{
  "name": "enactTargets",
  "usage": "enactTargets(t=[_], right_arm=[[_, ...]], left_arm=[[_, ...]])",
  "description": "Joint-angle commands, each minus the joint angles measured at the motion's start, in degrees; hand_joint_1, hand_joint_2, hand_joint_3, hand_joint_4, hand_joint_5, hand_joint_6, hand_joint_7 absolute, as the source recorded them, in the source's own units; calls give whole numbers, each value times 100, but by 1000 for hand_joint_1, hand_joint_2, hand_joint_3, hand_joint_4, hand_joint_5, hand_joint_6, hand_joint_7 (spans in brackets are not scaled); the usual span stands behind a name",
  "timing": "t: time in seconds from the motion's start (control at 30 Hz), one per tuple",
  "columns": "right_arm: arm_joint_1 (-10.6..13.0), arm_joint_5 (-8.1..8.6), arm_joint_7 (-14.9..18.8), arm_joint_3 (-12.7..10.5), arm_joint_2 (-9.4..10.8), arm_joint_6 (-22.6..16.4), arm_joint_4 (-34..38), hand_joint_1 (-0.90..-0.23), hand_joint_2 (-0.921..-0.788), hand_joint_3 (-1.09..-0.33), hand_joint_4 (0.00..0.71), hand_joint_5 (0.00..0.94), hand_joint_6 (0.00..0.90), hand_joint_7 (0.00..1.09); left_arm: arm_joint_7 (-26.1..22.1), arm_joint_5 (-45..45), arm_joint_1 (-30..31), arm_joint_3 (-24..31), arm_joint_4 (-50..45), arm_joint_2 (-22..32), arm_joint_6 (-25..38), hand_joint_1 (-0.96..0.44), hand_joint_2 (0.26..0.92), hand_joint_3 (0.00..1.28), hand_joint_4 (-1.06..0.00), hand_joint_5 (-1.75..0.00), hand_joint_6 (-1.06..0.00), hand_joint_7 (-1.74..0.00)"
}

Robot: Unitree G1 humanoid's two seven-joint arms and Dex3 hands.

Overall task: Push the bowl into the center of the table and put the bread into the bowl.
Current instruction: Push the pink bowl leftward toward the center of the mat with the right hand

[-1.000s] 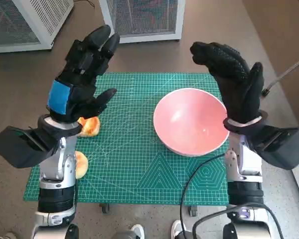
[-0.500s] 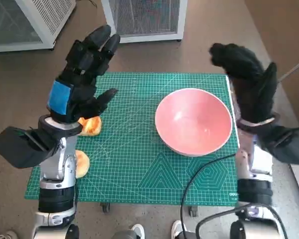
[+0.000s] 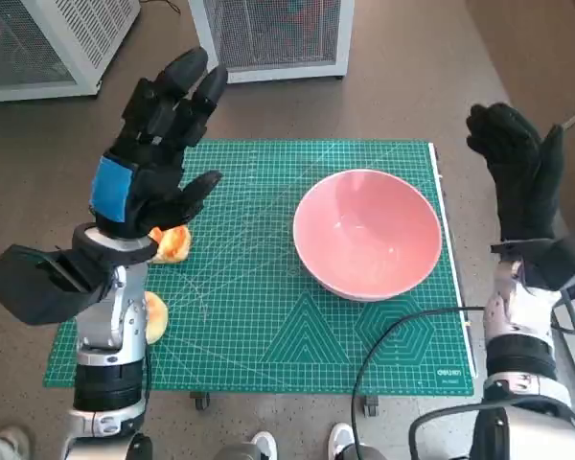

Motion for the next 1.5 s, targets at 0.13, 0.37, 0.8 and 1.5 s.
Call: enactTargets(t=[0.13, 0.37, 0.8, 1.5], right_arm=[[24, -292, -576, 5, 17, 248, 647, -601, -921, -753, 181, 1, 161, 242], [57, -264, -688, -98, 138, 577, 883, -597, -921, -775, 166, 1, 184, 205], [73, -137, -578, -279, 583, 1230, 1000, -595, -921, -804, 166, 1, 203, 183], [-214, 209, -169, -663, 1333, 1638, 982, -561, -921, -825, 154, 9, 192, 145]], left_arm=[[9, -91, 79, 17, -61, -62, -5, -598, 921, 245, -232, 0, -136, -387], [10, -91, 87, 9, -50, -72, -33, -597, 921, 242, -231, 0, -142, -383], [-7, -149, 184, 39, -136, -56, -30, -596, 921, 241, -233, -1, -147, -376], [141, 15, 362, 76, -420, 118, 96, -606, 921, 249, -241, -3, -157, -360]])
